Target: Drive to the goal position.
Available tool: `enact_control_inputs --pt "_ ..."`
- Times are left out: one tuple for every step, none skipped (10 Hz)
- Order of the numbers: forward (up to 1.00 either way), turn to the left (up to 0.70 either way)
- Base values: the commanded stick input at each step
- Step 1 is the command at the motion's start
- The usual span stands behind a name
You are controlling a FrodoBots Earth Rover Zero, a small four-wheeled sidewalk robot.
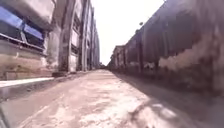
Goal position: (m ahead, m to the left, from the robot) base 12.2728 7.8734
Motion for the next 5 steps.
enact_control_inputs --pt "0.6 0.0" --pt "0.6 0.0" --pt "0.6 0.0" --pt "0.6 0.0" --pt "0.6 0.0"
